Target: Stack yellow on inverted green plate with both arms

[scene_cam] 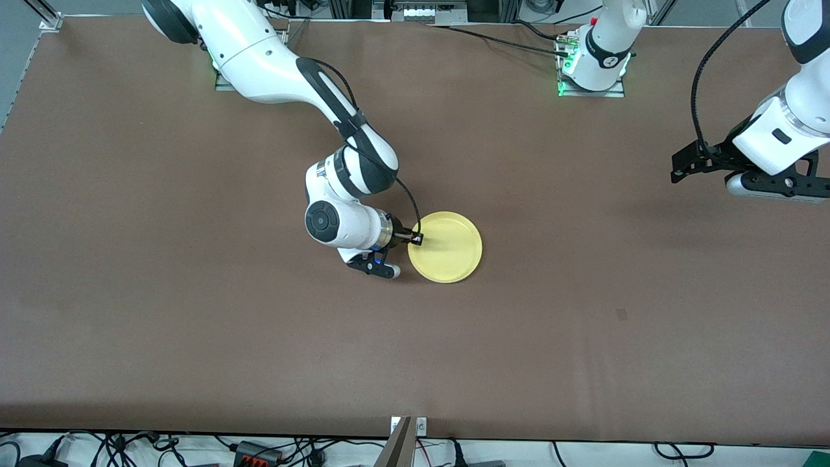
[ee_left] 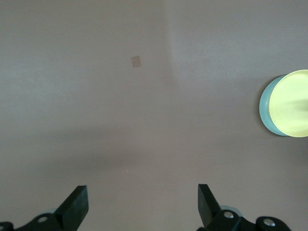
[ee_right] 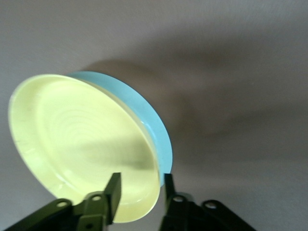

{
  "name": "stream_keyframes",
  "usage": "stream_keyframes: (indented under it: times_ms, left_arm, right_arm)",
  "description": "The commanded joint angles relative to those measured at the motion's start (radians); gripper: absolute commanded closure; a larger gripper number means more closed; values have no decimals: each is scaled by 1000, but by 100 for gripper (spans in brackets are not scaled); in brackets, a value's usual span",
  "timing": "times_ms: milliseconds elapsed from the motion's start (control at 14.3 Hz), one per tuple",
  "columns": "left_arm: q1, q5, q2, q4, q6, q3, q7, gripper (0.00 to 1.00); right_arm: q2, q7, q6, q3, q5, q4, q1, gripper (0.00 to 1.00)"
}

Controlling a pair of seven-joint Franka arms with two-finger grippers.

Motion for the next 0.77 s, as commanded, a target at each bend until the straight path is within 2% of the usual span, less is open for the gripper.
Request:
stream_keyframes:
  times_ms: [0,210,421,491,701]
  left_arm:
    - [31,-16,-15,6,-11,-25,21,0]
    - [25,-15,-6,30,-11,-25,24,0]
    - [19,-15,-7,32,-12,-28,24,0]
    - [14,-15,-9,33,-11,-33,23,0]
    - [14,-4,-10,35,-17,-50,24,0]
  right_arm:
    - [-78,17,-100,-66,-93,-2,-5,0]
    - [-177,-27,-228,-139,-237,-2,-25,0]
    - [-244,-154,-318,-202,-352,-2,-82,0]
    - [-259,-186,-346,-221,-354,-2,-109,0]
    - [-316,-320,-400,-224,-357,0,-213,0]
